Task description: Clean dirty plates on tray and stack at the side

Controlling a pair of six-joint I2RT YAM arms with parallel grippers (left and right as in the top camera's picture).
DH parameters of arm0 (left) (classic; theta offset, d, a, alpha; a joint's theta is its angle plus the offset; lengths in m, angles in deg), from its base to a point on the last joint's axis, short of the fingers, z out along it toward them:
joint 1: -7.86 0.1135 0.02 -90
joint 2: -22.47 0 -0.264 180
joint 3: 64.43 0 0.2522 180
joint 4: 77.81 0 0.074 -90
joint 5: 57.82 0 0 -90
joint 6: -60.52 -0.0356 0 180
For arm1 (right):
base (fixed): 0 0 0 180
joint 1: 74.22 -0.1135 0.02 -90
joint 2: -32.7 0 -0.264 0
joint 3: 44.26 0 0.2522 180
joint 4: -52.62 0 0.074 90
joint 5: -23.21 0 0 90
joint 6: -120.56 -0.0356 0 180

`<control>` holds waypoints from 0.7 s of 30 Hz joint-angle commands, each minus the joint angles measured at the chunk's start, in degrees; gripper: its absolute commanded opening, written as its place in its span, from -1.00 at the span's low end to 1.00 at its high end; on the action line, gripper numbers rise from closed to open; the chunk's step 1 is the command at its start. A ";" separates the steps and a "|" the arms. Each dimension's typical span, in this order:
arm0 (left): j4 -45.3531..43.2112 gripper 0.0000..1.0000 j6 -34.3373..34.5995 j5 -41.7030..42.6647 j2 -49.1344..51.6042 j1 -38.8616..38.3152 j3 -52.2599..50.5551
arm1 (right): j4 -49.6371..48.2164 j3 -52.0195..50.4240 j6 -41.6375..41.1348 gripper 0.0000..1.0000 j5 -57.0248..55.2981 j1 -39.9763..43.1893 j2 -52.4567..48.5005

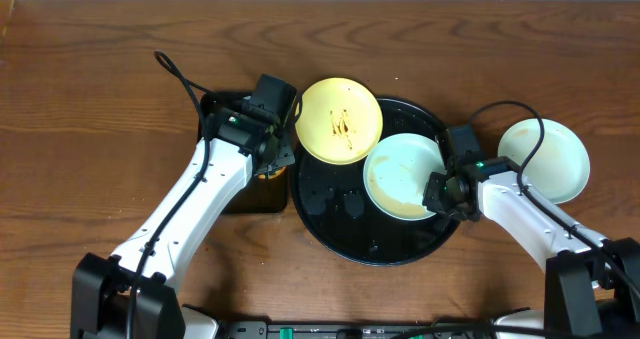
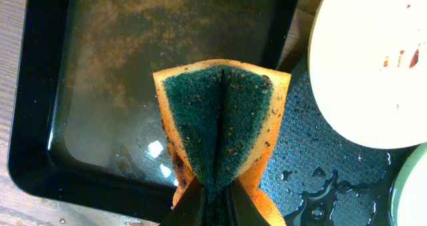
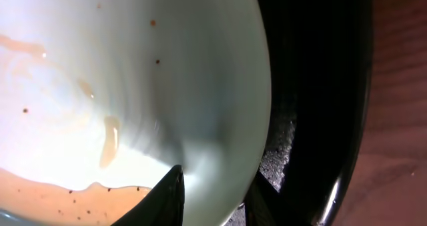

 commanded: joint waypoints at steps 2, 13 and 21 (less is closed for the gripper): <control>0.17 -0.85 -0.57 -0.72 -0.20 0.24 0.61 | 0.55 -0.20 -0.70 -0.62 -0.98 0.09 -0.55; 0.20 -0.85 -0.55 -0.72 -0.20 0.24 0.61 | -3.54 -4.52 -0.74 -0.97 -1.20 0.11 -0.57; 0.20 -0.85 -0.13 -0.72 -0.20 0.24 0.61 | -7.78 -4.52 -0.68 -0.81 -1.44 0.11 -0.57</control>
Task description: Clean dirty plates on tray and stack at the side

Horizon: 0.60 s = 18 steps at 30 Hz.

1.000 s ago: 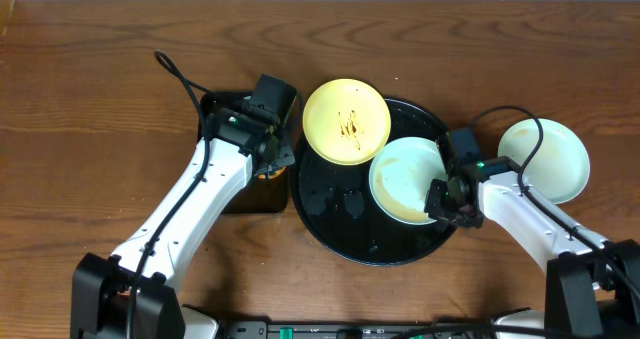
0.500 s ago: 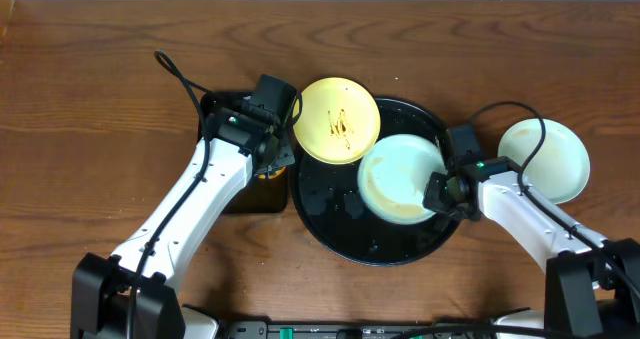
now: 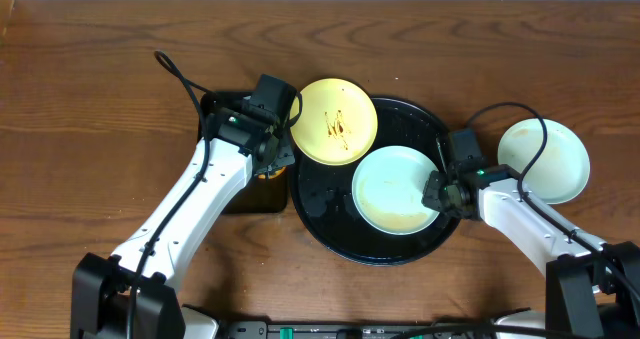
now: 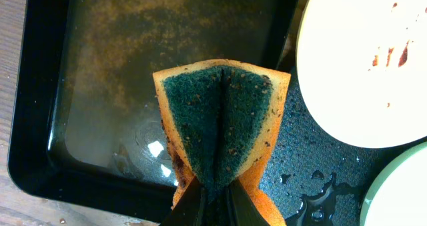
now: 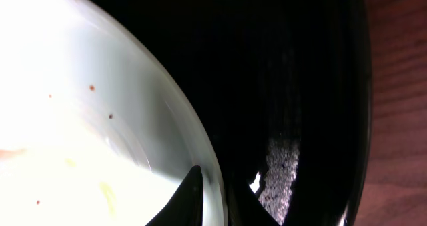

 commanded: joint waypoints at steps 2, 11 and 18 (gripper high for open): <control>0.17 -0.85 -0.13 -0.72 -0.20 0.24 0.61 | -1.01 -1.31 -0.15 -0.95 -0.63 0.07 -1.53; 0.17 -0.85 -0.15 -0.72 -0.20 0.24 0.61 | -0.68 0.26 7.82 -0.98 -0.66 0.31 -0.46; 0.17 -0.85 -0.15 -0.72 -0.20 0.24 0.61 | 0.76 5.40 16.61 -0.98 -1.46 2.01 6.23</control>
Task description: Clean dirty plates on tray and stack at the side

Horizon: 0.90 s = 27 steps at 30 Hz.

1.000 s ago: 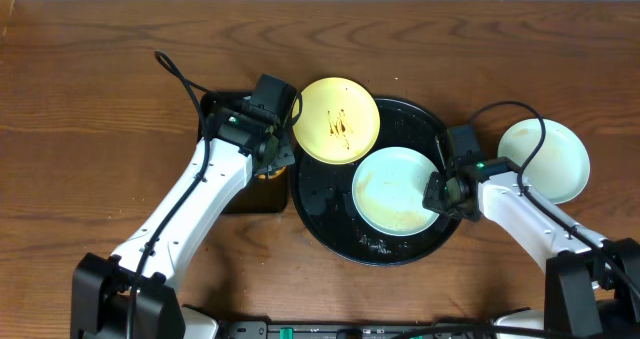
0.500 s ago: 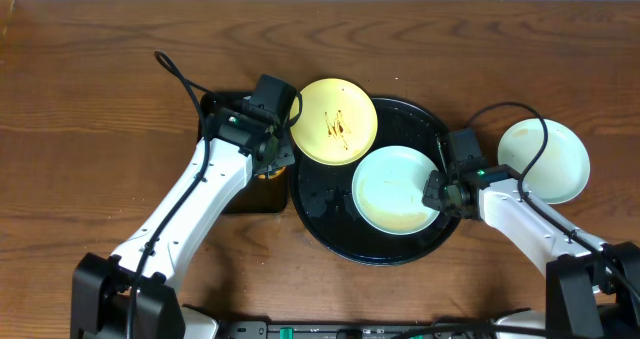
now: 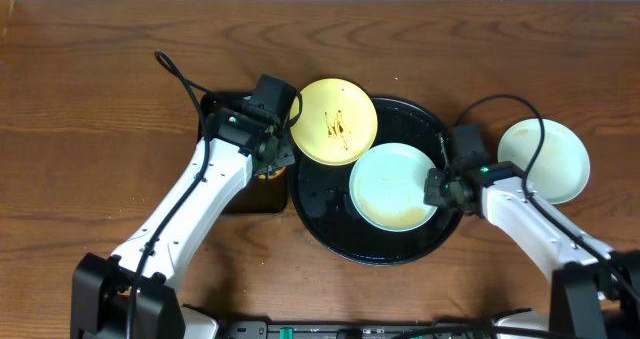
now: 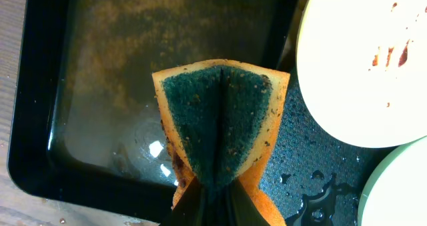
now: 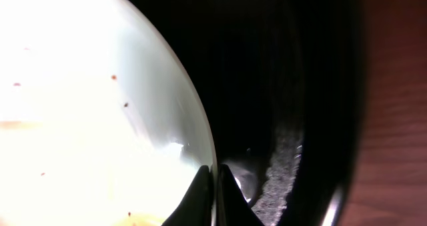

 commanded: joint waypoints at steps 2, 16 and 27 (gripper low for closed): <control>0.17 -0.84 -0.15 -0.72 -0.20 0.24 0.61 | -0.37 4.22 9.09 -0.98 -3.58 1.29 6.34; 0.17 -0.85 -0.15 -0.72 -0.20 0.24 0.61 | 3.26 4.44 12.09 -0.34 -0.50 1.29 8.83; 0.17 -0.85 -0.13 -0.72 -0.20 0.24 0.61 | -1.79 4.33 13.81 -0.24 -1.62 2.71 6.47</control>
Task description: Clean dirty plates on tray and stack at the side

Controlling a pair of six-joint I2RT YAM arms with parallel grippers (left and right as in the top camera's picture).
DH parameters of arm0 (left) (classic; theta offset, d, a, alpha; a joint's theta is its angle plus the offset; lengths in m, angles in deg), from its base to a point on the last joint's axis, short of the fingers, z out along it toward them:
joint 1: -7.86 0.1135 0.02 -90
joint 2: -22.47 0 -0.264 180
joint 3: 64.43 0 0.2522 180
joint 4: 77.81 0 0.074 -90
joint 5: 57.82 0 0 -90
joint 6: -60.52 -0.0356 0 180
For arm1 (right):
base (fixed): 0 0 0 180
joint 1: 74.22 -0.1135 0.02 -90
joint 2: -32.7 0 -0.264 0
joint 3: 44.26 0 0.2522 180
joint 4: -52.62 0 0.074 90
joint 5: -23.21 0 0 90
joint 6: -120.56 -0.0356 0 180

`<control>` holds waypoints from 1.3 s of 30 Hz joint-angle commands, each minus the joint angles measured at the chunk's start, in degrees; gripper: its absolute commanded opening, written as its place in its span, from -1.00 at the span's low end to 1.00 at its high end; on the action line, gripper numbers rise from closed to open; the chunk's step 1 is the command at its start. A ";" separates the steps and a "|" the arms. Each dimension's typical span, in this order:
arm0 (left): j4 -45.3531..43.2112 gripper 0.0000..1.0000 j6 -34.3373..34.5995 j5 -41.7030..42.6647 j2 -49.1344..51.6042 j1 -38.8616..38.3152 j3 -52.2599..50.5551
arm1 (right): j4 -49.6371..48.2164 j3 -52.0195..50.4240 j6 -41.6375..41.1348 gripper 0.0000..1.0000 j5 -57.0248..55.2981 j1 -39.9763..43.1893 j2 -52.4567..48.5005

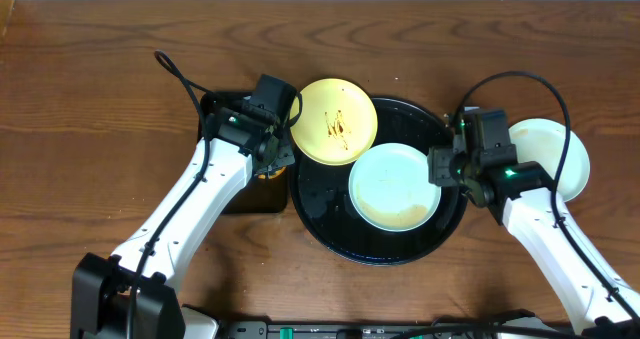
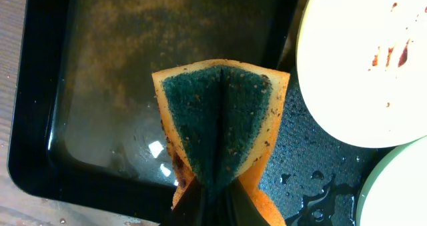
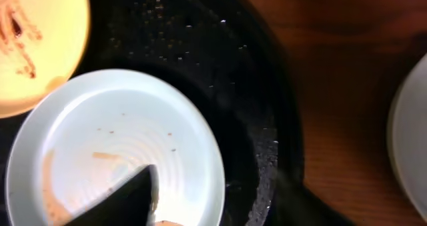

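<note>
A pale green plate with brown smears lies flat on the round black tray. Part of a yellow plate with dark stains rests on the tray's far left rim. My right gripper hangs open above the green plate's right rim, touching nothing. Its fingers stand wide apart. My left gripper is shut on a folded orange and green sponge. It holds the sponge over the edge of the rectangular black water tray, left of the yellow plate.
A clean pale plate sits on the wooden table to the right of the round tray, and shows at the edge of the right wrist view. The water tray holds murky water. Water drops lie on the round tray.
My right gripper has opened and let go of the green plate's rim. It now stands higher and slightly to the right. The plate stays flat on the tray. The left arm has not moved.
My right gripper held the green plate by its rim, tilted at the right of the tray. Then the plate sat nearer the tray's middle, then flat with the rim still pinched. Now it is released. My left gripper held the sponge still throughout.
</note>
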 commanded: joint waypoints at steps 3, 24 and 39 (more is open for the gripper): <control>0.15 -0.85 -0.13 -0.72 -0.20 0.24 0.61 | -0.11 -0.04 4.42 -0.28 3.39 1.27 -7.58; 0.20 -0.85 -0.15 -0.72 -0.20 0.24 0.61 | -2.01 -0.04 4.31 -0.98 23.87 9.99 -19.67; 0.20 -0.85 -0.13 -0.70 -0.20 0.24 0.61 | -2.05 1.68 6.95 -0.98 26.29 14.75 -15.13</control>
